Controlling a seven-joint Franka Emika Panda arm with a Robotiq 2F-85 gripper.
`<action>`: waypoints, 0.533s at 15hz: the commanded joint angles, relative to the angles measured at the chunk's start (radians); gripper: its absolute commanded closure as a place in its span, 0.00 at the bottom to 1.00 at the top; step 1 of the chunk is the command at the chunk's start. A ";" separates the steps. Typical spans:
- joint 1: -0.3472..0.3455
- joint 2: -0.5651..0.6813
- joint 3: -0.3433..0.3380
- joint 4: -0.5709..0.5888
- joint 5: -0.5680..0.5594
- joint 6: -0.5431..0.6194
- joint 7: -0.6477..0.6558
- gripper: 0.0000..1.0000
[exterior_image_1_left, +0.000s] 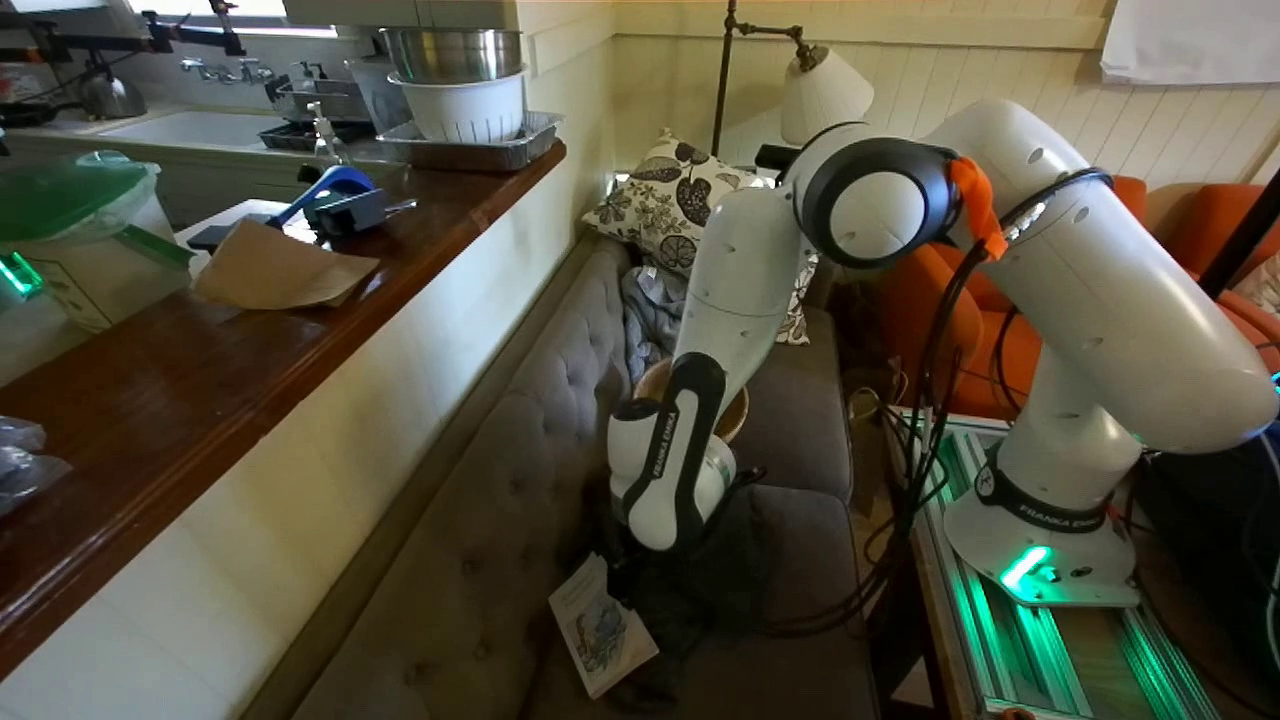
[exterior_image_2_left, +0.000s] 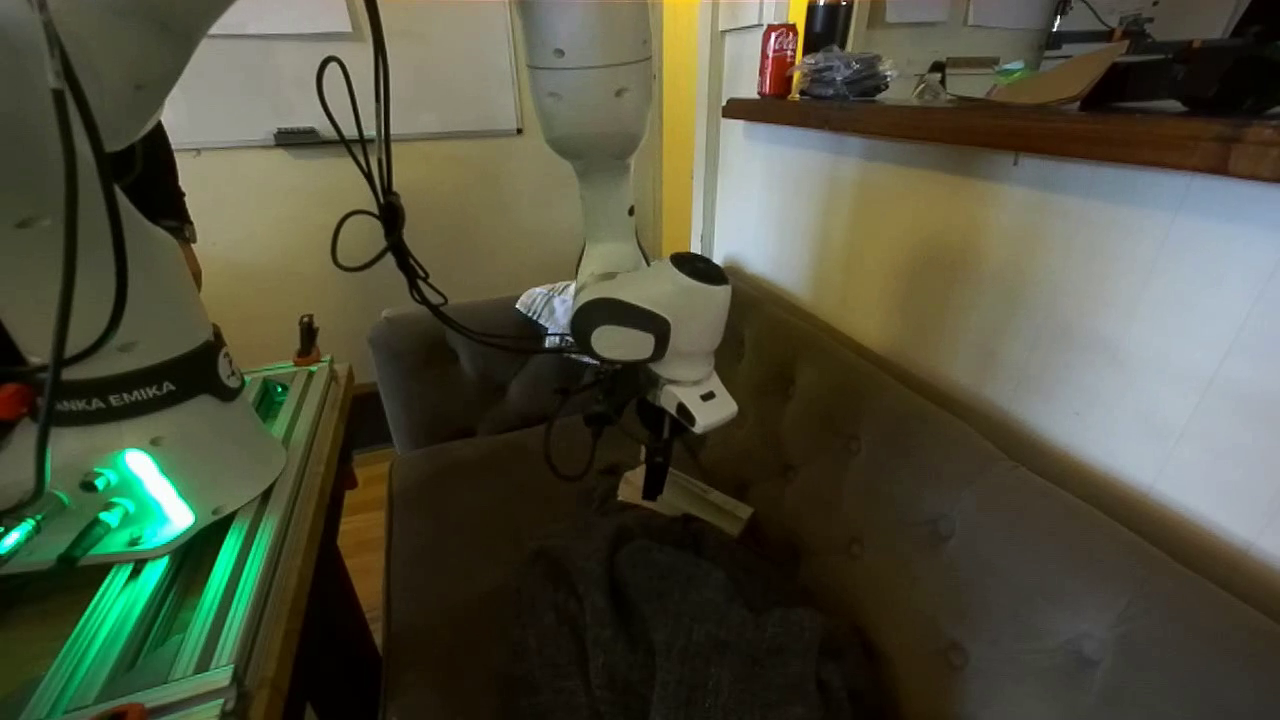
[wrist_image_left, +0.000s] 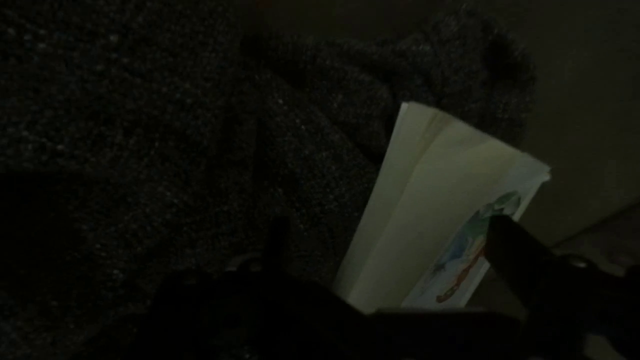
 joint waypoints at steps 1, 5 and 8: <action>-0.090 -0.014 0.089 -0.002 -0.022 -0.067 -0.089 0.00; -0.119 0.035 0.091 0.056 -0.003 -0.104 -0.103 0.00; -0.119 0.109 0.076 0.144 -0.002 -0.090 -0.093 0.00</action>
